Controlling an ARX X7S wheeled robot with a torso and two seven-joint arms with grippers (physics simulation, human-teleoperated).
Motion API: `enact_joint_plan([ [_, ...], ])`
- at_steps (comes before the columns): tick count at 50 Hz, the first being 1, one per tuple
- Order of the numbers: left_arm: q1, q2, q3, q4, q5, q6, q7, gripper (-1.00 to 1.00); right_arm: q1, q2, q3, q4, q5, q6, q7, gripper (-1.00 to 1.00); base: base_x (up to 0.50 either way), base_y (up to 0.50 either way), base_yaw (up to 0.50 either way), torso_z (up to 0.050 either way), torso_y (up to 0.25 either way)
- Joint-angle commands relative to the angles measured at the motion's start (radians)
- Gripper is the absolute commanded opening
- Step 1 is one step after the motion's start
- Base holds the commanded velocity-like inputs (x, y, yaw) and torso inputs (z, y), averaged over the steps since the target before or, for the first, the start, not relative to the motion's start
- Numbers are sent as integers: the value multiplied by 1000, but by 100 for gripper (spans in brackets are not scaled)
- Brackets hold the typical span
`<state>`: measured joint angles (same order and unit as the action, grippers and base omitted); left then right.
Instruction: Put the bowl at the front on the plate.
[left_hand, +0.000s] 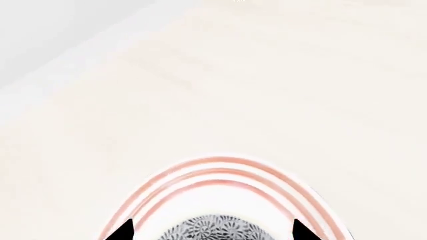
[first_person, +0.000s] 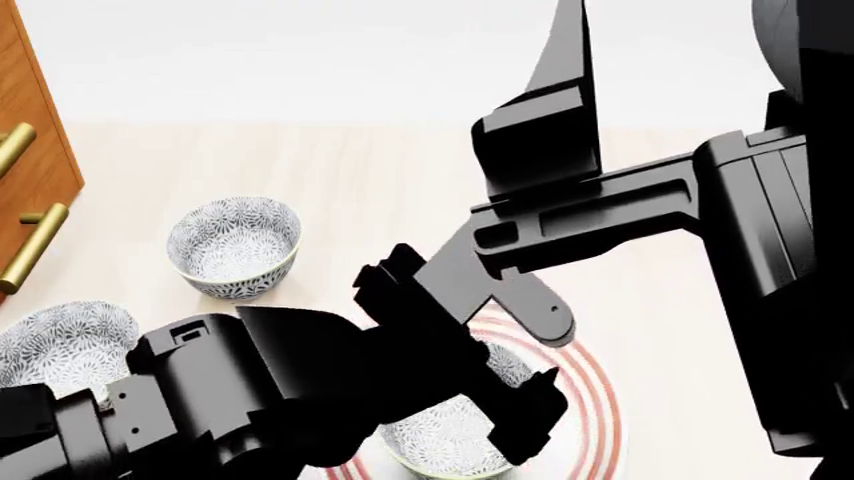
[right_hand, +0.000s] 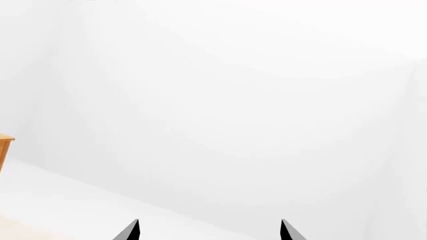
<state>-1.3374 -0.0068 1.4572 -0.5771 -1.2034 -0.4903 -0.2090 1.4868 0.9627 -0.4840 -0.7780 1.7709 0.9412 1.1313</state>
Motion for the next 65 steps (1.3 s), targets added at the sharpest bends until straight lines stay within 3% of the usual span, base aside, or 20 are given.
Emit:
enact_joint_plan([
  [1,-2,5,-21,-123,-41,53,-4,100,-9,22,16,-29,16,-18,15,100,0,0,0,0,0],
  [13,-47,7,29,-279,-142,136,-79,100,-28,44,29,-46,20,-32,11,100,0,0,0,0,0],
  [20,-71,5,35,-374,-172,173,-51,100,-47,51,34,-51,12,-40,1,100,0,0,0,0,0],
  [25,-85,-81,23,-234,-171,193,-133,100,-47,24,21,-36,-17,-31,-14,100,0,0,0,0,0],
  [30,-86,-76,5,-302,-177,209,-138,100,-49,12,16,-26,-36,-28,-29,100,0,0,0,0,0],
  [65,41,-491,-97,383,-196,391,-375,100,-114,15,9,-30,-91,-41,-49,100,0,0,0,0,0],
])
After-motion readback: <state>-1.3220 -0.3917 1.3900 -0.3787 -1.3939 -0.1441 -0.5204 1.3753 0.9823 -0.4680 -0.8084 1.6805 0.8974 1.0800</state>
